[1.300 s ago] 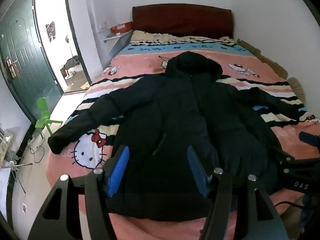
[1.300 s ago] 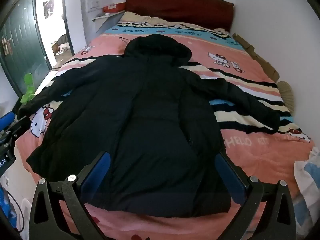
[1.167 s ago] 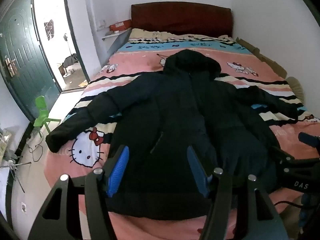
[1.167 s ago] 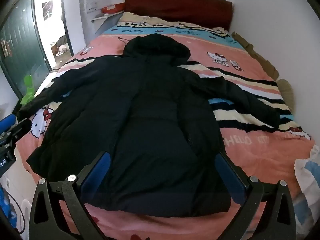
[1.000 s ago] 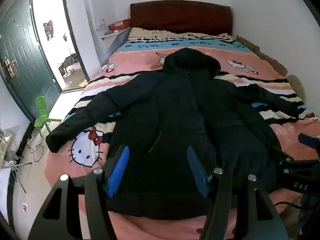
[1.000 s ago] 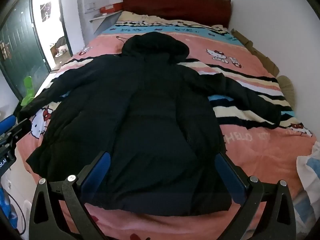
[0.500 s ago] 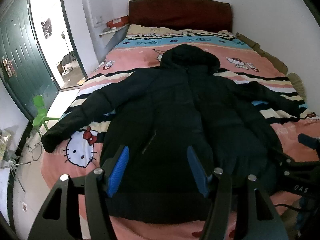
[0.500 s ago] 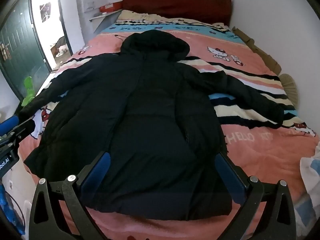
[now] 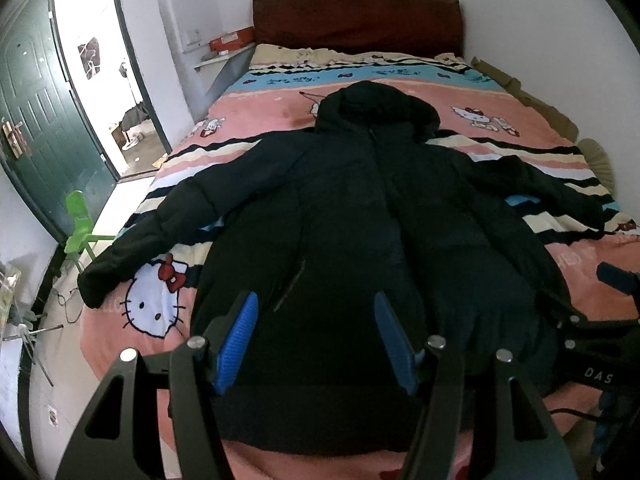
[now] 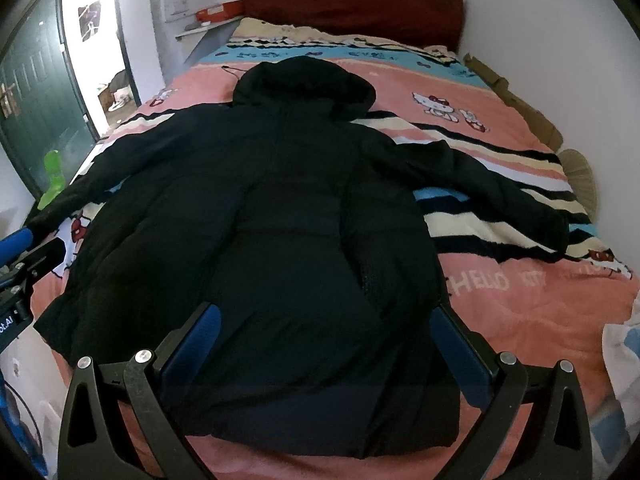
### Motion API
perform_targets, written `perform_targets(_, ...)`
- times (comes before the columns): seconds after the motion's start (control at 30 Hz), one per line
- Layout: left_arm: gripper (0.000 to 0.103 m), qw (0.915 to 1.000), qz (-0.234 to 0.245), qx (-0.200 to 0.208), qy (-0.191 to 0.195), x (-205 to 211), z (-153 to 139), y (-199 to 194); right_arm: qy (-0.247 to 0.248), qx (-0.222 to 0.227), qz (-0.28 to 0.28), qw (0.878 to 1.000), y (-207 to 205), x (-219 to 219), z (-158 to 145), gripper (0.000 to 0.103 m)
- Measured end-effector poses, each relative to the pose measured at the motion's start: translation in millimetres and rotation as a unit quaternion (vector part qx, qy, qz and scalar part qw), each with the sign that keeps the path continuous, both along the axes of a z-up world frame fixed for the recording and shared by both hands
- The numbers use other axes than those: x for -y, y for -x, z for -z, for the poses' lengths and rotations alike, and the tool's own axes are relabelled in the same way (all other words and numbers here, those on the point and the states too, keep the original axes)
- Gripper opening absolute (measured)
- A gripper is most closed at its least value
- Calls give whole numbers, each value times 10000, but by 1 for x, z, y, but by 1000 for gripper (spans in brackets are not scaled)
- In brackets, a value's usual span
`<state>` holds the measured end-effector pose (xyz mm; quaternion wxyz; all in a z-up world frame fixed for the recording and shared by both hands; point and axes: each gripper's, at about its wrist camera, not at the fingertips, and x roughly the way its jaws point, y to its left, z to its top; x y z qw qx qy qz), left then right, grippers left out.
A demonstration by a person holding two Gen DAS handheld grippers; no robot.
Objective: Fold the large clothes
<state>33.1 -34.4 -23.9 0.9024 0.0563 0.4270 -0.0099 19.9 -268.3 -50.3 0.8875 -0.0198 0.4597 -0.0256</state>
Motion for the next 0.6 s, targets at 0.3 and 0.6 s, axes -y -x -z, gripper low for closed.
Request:
perform_targets(0.3, 59, 10000, 43, -34, -21, 7, 2, -17, 28, 27, 47, 10000, -12, 9, 1, 102)
perform_targets(0.6, 59, 9998, 93, -180, -45, 15, 16, -38, 66, 8, 73, 10000, -30, 17, 8, 102)
